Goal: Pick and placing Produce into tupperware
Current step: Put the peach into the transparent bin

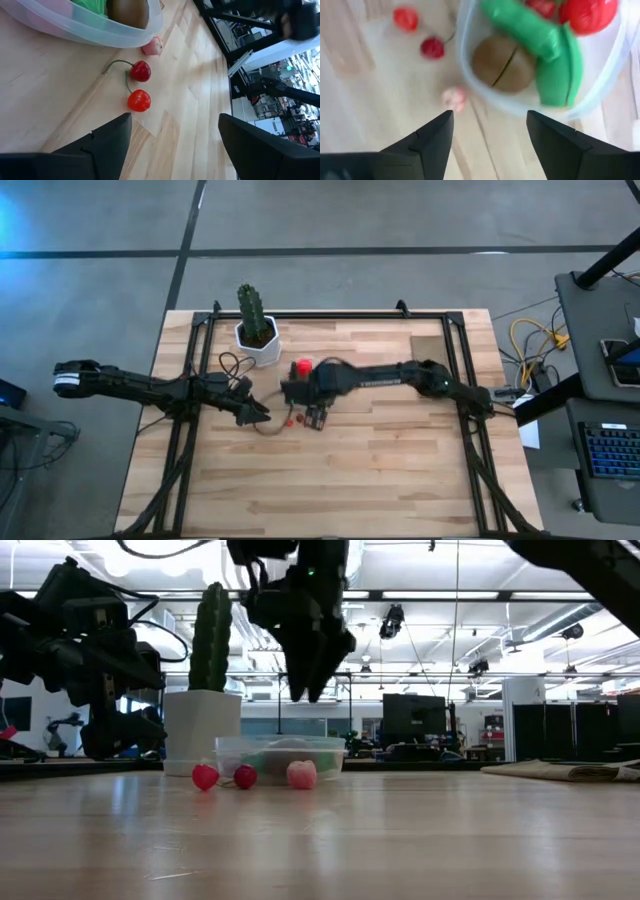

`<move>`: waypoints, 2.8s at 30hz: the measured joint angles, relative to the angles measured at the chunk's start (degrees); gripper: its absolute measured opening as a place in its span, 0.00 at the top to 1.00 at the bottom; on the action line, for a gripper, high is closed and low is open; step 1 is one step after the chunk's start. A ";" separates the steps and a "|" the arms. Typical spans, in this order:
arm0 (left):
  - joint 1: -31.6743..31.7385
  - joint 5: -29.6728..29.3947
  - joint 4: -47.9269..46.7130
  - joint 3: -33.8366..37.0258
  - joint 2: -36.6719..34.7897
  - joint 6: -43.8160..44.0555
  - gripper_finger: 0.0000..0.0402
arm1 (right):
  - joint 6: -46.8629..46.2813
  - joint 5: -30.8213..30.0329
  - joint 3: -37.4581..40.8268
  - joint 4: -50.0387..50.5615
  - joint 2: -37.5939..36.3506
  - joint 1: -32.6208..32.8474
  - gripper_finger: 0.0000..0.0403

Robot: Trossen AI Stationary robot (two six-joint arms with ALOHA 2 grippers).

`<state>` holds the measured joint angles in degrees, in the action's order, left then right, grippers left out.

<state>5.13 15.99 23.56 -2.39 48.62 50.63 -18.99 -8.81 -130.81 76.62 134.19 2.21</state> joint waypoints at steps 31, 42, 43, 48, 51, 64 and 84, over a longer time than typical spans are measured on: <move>0.01 0.05 1.91 0.00 -0.11 0.17 0.29 | -33.56 6.20 6.33 -5.67 2.71 1.04 0.42; 0.01 0.07 5.16 0.00 0.00 0.13 0.29 | -34.03 5.76 11.65 -13.37 2.77 1.01 0.42; 0.02 0.04 5.17 0.00 0.00 0.13 0.29 | -33.99 5.76 12.04 -13.60 2.78 1.01 0.42; 0.02 0.04 5.02 0.00 0.00 0.09 0.29 | -33.01 5.60 13.23 -13.91 2.80 1.17 0.42; 0.01 0.04 5.04 0.00 0.00 0.09 0.29 | -32.31 3.64 13.31 -14.13 2.80 1.53 0.42; 0.02 0.04 4.04 0.00 0.00 0.04 0.29 | -30.18 2.78 16.14 -16.46 2.80 1.65 0.42; 0.02 0.04 4.27 0.00 0.02 0.04 0.29 | -29.81 3.20 17.05 -18.58 2.78 1.74 0.66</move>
<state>5.15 16.03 27.83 -2.39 48.64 50.68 -48.80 -5.61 -113.75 58.05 136.97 3.95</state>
